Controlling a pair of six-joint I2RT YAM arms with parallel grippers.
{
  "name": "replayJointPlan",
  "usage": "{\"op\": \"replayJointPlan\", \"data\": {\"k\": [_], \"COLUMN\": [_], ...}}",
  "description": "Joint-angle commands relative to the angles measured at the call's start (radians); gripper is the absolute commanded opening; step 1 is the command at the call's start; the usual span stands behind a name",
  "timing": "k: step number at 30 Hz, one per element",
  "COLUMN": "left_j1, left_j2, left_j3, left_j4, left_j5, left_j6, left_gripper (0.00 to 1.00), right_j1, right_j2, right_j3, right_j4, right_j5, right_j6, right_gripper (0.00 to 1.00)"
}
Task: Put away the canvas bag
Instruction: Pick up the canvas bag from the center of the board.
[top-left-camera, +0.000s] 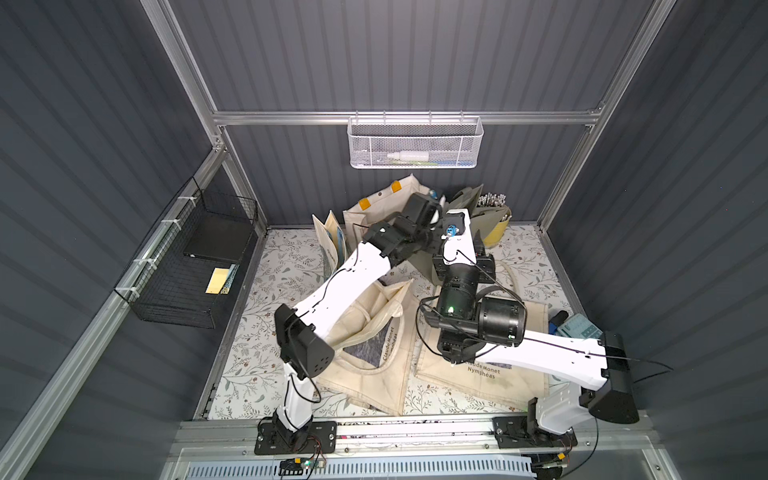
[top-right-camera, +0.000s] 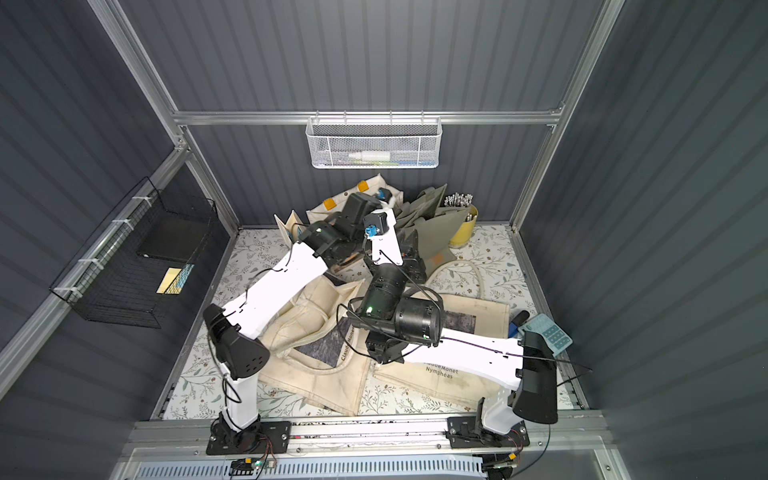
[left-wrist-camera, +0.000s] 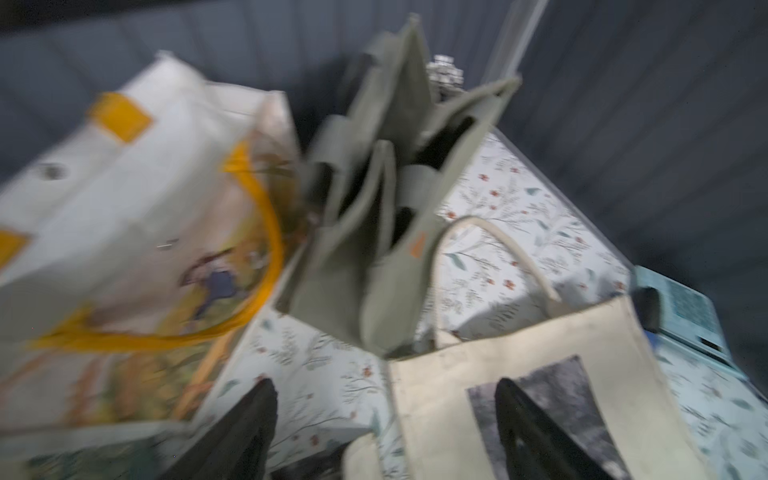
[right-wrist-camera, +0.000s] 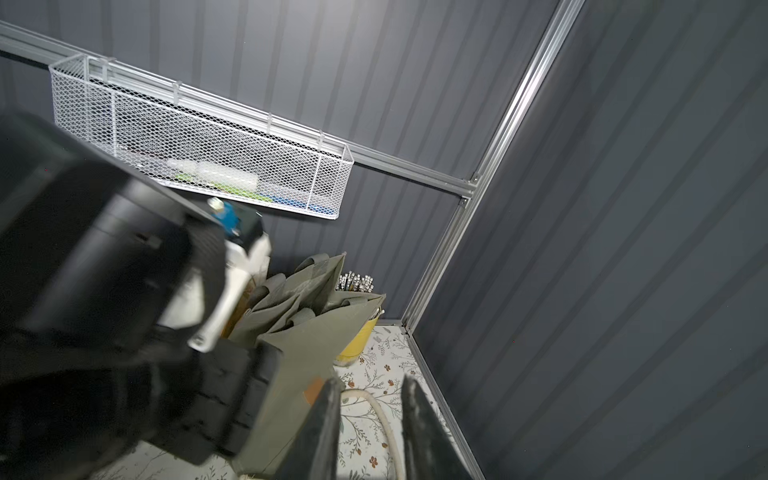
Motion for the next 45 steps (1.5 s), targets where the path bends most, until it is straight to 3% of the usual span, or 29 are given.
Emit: {"op": "replayJointPlan", "data": {"k": [1,7,12,16,18,24,28,33,39,43,45], "left_j1": [0.084,0.196,0.207,0.210,0.210,0.210,0.210,0.210,0.209,0.209,0.209], "left_j2": [-0.128,-0.383,-0.517,-0.620,-0.642,-0.586,-0.626,-0.635,-0.586,-0.601,-0.601], "left_j3": [-0.085,-0.394,-0.566,-0.708,-0.749,-0.742,-0.656,-0.570,-0.647,-0.699,-0.698], "left_j4": [-0.084,-0.072,-0.218,-0.260,-0.279,-0.373,-0.360,-0.375,-0.416,-0.414,-0.419], "left_j5": [-0.164,-0.139,-0.103,0.033,0.037,0.121,0.067,0.242,0.405,0.379,0.407], "left_j6": [0.030,0.101,0.150,0.176,0.186,0.225,0.212,0.246,0.279,0.274,0.274], "left_gripper": [0.84,0.84,0.83,0.82,0.82,0.81,0.81,0.82,0.83,0.85,0.99], "right_j1": [0.000,-0.009,-0.019,-0.025,-0.021,0.001,0.009,0.017,0.040,0.059,0.070], "right_j2": [0.058,0.164,0.222,0.259,0.268,0.294,0.305,0.302,0.305,0.309,0.313], "right_j3": [0.063,0.160,0.222,0.275,0.284,0.311,0.321,0.292,0.282,0.287,0.287], "right_j4": [0.214,0.208,0.203,0.196,0.192,0.186,0.183,0.189,0.195,0.197,0.198], "right_j5": [0.197,0.198,0.199,0.199,0.201,0.200,0.201,0.201,0.201,0.201,0.201], "right_j6": [-0.255,-0.327,-0.318,-0.310,-0.301,-0.281,-0.283,-0.280,-0.269,-0.255,-0.244], "right_gripper": [0.27,0.26,0.25,0.28,0.28,0.32,0.33,0.36,0.36,0.37,0.37]}}
